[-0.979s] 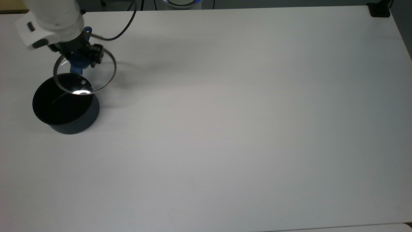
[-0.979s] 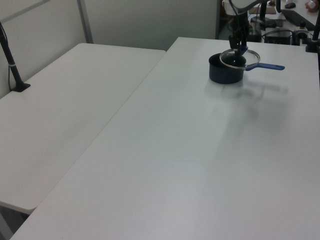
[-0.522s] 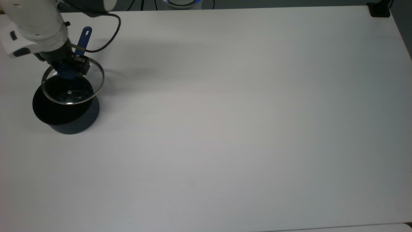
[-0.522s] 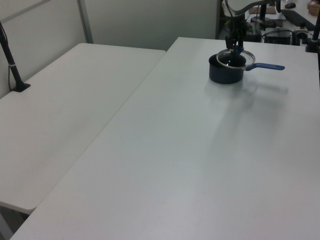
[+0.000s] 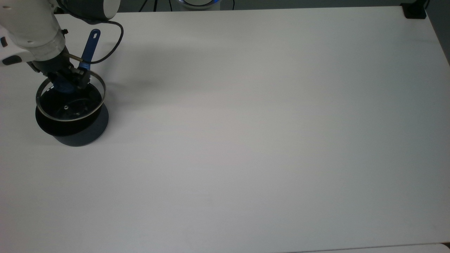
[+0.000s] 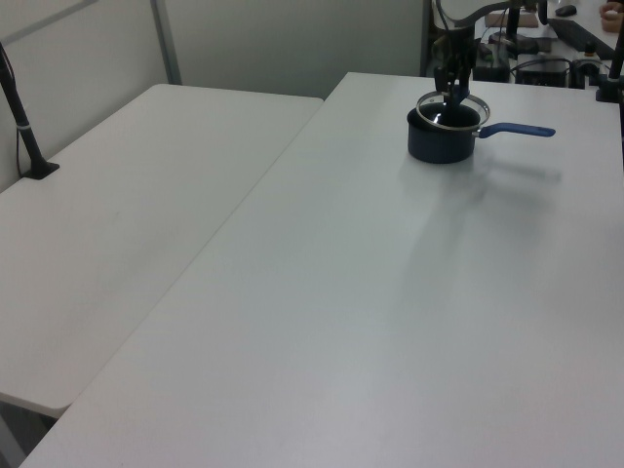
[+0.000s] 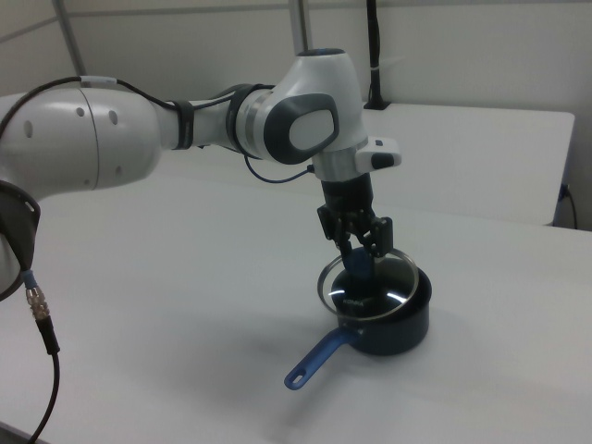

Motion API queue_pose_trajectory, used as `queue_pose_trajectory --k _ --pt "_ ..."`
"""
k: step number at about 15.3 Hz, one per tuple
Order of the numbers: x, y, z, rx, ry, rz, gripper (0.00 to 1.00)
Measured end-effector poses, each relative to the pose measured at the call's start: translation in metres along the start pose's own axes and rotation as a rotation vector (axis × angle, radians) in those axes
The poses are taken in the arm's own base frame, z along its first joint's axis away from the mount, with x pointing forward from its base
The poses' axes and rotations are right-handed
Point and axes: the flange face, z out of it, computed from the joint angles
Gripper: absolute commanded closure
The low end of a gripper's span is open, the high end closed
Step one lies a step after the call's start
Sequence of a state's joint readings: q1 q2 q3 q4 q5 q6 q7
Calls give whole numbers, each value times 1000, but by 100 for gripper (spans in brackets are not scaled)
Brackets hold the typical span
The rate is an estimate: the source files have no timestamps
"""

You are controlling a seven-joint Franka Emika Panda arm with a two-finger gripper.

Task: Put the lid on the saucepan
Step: 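Lower the lid onto the saucepan rim and settle it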

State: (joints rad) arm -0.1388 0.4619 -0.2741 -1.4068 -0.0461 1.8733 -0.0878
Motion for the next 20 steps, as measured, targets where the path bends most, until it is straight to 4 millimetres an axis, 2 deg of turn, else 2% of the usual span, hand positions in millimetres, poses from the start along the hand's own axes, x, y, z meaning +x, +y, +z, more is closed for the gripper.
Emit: queue_pose_trajectory --k 4,11,16,20 --pt "8 1 3 1 52 34 61" --pt "11 3 2 6 66 50 61" --pt "14 4 15 -2 52 53 61" --pt "15 3 22 -4 43 52 53"
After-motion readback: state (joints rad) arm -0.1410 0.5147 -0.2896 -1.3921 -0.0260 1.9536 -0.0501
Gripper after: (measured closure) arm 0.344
